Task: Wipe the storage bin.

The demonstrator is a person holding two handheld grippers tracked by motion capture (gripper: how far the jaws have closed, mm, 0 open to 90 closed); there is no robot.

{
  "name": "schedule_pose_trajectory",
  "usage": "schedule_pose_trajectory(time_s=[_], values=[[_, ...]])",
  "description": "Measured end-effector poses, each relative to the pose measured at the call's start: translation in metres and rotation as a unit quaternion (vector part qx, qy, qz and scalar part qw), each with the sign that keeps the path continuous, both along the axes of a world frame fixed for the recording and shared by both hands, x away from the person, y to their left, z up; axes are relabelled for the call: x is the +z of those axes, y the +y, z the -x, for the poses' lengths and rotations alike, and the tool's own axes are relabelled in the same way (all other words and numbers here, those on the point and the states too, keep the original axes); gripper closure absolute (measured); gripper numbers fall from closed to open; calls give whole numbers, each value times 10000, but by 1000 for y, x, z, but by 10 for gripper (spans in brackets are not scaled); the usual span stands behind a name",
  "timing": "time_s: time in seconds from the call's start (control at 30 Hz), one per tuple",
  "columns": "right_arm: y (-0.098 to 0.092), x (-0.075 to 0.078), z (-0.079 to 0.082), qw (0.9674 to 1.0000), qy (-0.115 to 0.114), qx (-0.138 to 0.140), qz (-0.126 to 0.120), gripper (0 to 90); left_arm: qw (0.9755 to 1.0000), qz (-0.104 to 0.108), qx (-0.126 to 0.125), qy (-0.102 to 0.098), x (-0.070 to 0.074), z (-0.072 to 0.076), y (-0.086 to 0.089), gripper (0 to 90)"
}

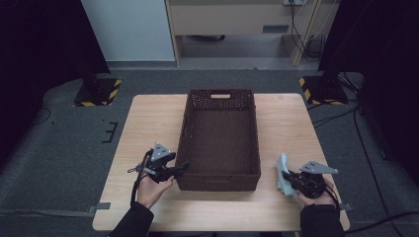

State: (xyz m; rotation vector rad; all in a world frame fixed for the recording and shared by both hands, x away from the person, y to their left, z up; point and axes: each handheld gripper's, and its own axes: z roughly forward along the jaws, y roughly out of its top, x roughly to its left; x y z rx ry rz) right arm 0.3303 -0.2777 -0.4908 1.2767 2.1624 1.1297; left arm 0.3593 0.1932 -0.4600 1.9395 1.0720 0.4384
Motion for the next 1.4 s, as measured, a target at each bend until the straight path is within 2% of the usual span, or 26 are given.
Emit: schedule_pose_trajectory(time_s=[0.1, 0.23, 0.37, 0.43, 0.47, 0.63, 0.7, 0.83, 1.03, 1.07, 1.17, 1.4], values=[[-14, -3, -2, 9997, 60, -231, 47, 833, 10000, 19, -21, -13, 0, 0, 0, 380], [-24, -5, -2, 9993, 111, -367, 18, 832, 10000, 27, -28, -61, 2, 2, 0, 397], [-28, -7, -3, 9987, 248, -450, 61, 827, 9998, 123, -28, -143, 6, 3, 1, 419], [-28, -8, -3, 9985, 290, -453, 40, 821, 9998, 141, -20, -158, 7, 3, 3, 419], [-29, -7, -2, 9986, 283, -434, 113, 819, 9998, 136, -23, -154, 7, 3, 4, 421], [-32, -7, 0, 9978, 371, -524, 180, 813, 9998, 155, 13, -159, 8, 3, 7, 425], [-33, -12, 0, 9962, 561, -636, 208, 801, 9997, 189, 26, -176, 10, 4, 8, 428], [-33, -17, -2, 9946, 663, -724, 331, 730, 9995, 219, 48, -201, 12, 4, 11, 431], [-34, -15, -2, 9945, 410, -881, 395, 597, 9995, 250, 66, -186, 12, 3, 13, 430], [-34, -15, -2, 9945, 410, -881, 395, 597, 9995, 250, 66, -186, 12, 3, 13, 430], [-34, -11, -1, 9945, 232, -949, 371, 549, 9995, 255, 70, -182, 12, 3, 14, 430], [-34, -3, 1, 9940, -195, -1044, 261, 506, 9995, 262, 60, -171, 12, 3, 14, 430]])
